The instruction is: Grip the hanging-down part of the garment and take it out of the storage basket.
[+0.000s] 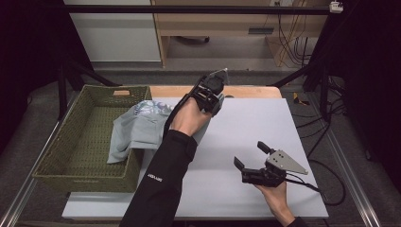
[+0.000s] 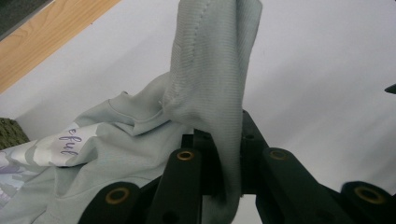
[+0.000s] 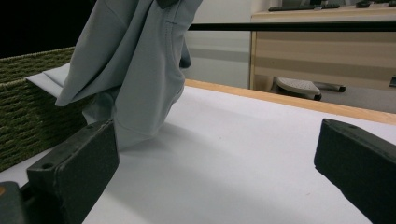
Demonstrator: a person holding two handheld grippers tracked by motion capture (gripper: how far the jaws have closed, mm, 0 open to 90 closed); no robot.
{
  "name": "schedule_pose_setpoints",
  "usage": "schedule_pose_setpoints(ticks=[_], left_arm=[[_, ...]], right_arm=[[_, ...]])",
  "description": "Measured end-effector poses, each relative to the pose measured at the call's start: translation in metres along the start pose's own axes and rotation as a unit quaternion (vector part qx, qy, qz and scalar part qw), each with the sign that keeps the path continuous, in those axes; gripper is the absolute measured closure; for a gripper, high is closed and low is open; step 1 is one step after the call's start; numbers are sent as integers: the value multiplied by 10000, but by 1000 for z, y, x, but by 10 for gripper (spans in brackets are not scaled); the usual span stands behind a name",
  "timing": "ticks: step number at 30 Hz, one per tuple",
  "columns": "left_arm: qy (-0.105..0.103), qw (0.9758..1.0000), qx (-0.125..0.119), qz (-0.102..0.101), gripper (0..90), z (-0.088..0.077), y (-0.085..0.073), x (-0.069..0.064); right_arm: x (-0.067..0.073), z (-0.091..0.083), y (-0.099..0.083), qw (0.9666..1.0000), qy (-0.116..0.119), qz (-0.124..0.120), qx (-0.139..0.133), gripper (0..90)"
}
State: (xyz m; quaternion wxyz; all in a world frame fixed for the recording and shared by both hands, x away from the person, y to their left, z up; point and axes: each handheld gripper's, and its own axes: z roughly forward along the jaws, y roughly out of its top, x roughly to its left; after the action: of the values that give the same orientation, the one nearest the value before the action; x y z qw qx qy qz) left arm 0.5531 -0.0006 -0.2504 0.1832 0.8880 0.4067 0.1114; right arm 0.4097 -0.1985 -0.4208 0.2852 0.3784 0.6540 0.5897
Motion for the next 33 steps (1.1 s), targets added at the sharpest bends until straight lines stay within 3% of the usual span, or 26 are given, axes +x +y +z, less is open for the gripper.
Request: schedule_pose_setpoints(ticks=[7, 9, 10, 14, 15, 16, 18, 21, 28, 33], left_arm=[[-48, 10000, 34, 11, 814, -1, 1, 2], [-39, 10000, 46, 20, 813, -1, 1, 2], [-10, 10000, 6, 3, 814, -2, 1, 1], [-33, 10000, 32, 46, 814, -3, 2, 2], [-33, 10000, 32, 46, 813, -3, 2, 2], [-40, 10000, 26, 25, 813, -3, 4, 2], [-32, 10000, 33, 27, 813, -3, 4, 1], [1, 10000, 68, 69, 813, -3, 5, 1], [-6, 9999, 81, 92, 814, -3, 6, -1], [12, 10000, 36, 41, 814, -4, 5, 1]], right_arm=[[-2, 0, 1, 10000, 22, -84, -12, 5], [-2, 1, 2, 10000, 52, -8, -63, 5], [-4, 2, 3, 9999, 47, -148, -6, 5], [0, 5, 7, 10000, 48, 69, -53, 5], [-1, 7, 7, 10000, 29, -19, -71, 5], [1, 8, 8, 9999, 45, 82, -94, 5], [0, 10, 9, 10000, -4, -24, -1, 5], [1, 13, 10, 10000, 18, 9, -39, 5], [9, 27, 18, 9999, 85, 6, -111, 5], [19, 40, 19, 9996, 218, -175, -95, 5]])
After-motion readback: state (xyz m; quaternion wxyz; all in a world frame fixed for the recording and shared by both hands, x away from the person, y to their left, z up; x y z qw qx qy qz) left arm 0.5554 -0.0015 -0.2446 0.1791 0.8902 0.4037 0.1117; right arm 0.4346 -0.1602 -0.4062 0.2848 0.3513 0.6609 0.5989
